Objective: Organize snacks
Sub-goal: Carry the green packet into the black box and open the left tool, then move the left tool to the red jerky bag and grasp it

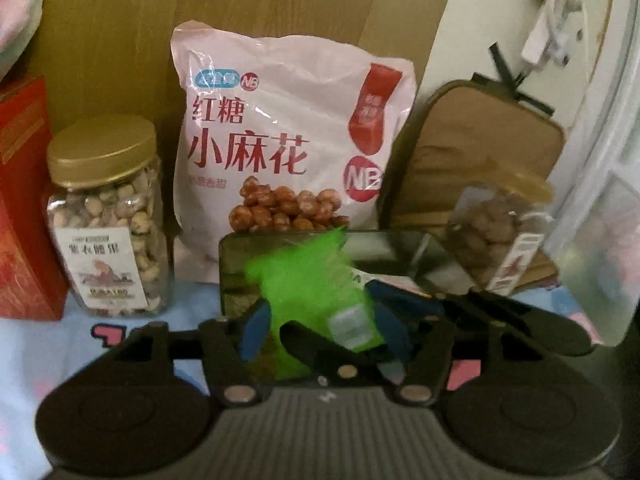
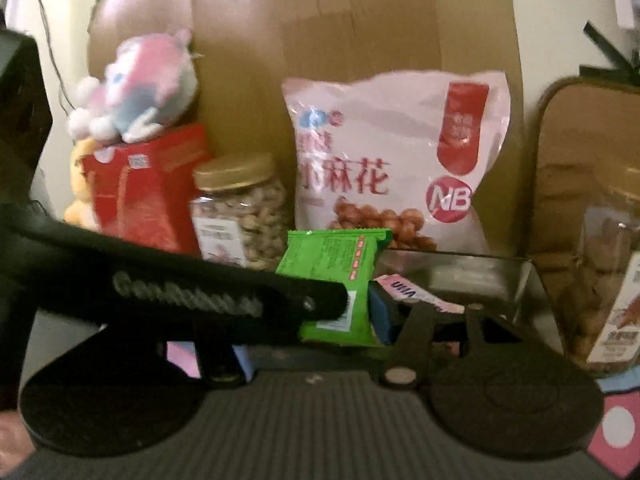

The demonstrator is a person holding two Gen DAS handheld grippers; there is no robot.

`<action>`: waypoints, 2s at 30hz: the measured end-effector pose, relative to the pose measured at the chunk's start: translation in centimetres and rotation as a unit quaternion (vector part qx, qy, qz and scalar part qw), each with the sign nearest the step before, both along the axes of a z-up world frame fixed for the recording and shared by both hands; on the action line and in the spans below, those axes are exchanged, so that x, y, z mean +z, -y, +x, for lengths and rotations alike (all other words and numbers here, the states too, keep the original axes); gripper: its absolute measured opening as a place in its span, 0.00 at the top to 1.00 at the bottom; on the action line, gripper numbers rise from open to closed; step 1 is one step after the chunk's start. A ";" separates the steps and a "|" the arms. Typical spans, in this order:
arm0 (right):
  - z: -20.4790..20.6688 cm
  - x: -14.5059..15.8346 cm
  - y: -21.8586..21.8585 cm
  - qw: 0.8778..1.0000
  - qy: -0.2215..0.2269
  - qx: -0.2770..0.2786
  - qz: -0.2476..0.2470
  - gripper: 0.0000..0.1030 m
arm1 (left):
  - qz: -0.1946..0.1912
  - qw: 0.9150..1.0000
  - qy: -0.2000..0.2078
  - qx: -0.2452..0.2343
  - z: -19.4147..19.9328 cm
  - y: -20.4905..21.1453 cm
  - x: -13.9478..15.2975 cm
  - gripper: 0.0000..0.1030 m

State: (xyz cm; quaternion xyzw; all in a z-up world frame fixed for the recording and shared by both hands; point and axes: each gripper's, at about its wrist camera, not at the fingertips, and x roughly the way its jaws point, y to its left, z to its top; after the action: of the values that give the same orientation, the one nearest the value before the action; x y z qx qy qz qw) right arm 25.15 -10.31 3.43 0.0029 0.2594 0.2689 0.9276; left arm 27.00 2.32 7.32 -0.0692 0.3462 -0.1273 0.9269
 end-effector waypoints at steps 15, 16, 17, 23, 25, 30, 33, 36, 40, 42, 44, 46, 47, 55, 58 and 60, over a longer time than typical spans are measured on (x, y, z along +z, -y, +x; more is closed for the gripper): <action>-8.9 -3.7 5.0 0.969 -0.170 0.046 0.173 0.43 | -0.076 0.996 -0.010 0.033 -14.4 -10.8 -2.0 0.27; -9.4 -4.4 5.2 0.963 -0.195 0.043 0.182 0.49 | -0.078 0.996 -0.019 0.034 -15.1 -11.4 -2.8 0.30; -10.0 -5.1 5.2 0.956 -0.217 0.040 0.192 0.50 | -0.082 0.996 -0.030 0.036 -15.6 -11.8 -3.6 0.34; -11.8 -6.1 3.5 0.951 -0.245 0.034 0.186 0.54 | -0.119 0.990 -0.060 0.037 -16.7 -12.8 -6.6 0.37; -11.8 -6.0 2.9 0.949 -0.249 0.034 0.190 0.54 | -0.130 0.989 -0.065 0.037 -16.6 -12.9 -7.0 0.37; -11.6 -6.4 1.2 0.954 -0.234 0.027 0.188 0.55 | -0.131 0.989 -0.048 0.043 -17.2 -12.4 -7.5 0.37; -11.6 -6.6 0.2 0.955 -0.241 0.028 0.171 0.80 | -0.119 0.991 -0.043 0.044 -17.6 -11.8 -7.4 0.37; -12.2 -6.6 0.6 0.956 -0.239 0.022 0.168 0.89 | -0.127 0.990 -0.046 0.034 -18.2 -11.2 -7.4 0.37; -13.8 -6.1 2.9 0.959 -0.224 0.009 0.176 0.90 | -0.140 0.989 -0.050 0.007 -18.7 -9.0 -7.3 0.37; -14.8 -5.9 4.2 0.961 -0.215 -0.003 0.172 0.90 | -0.139 0.989 -0.052 -0.012 -18.9 -7.3 -7.3 0.37; -15.7 -5.7 5.7 0.964 -0.205 -0.016 0.168 0.90 | -0.128 0.990 -0.054 -0.036 -19.0 -4.9 -7.2 0.37; -16.7 -5.5 7.4 0.967 -0.190 -0.033 0.164 0.90 | -0.120 0.989 -0.058 -0.063 -18.9 -2.5 -7.3 0.37; -17.1 -5.3 8.2 0.969 -0.181 -0.042 0.161 0.90 | -0.117 0.988 -0.060 -0.076 -18.9 -1.3 -7.3 0.37; -19.5 -4.9 13.1 0.979 -0.122 -0.090 0.133 0.89 | -0.085 0.984 -0.072 -0.140 -18.0 4.8 -7.0 0.31; -19.2 -5.9 14.1 0.975 -0.137 -0.097 0.143 0.86 | -0.091 0.983 -0.079 -0.140 -17.7 4.8 -7.0 0.29; -19.0 -6.5 14.8 0.972 -0.149 -0.096 0.154 0.84 | -0.108 0.980 -0.090 -0.142 -17.5 4.3 -7.1 0.29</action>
State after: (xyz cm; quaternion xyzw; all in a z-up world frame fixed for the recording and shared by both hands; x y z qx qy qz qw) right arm 6.12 -25.13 -3.05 0.2108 0.3484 0.2121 0.8884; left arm 9.46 -2.02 0.19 -0.1300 0.4184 -0.2873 0.8518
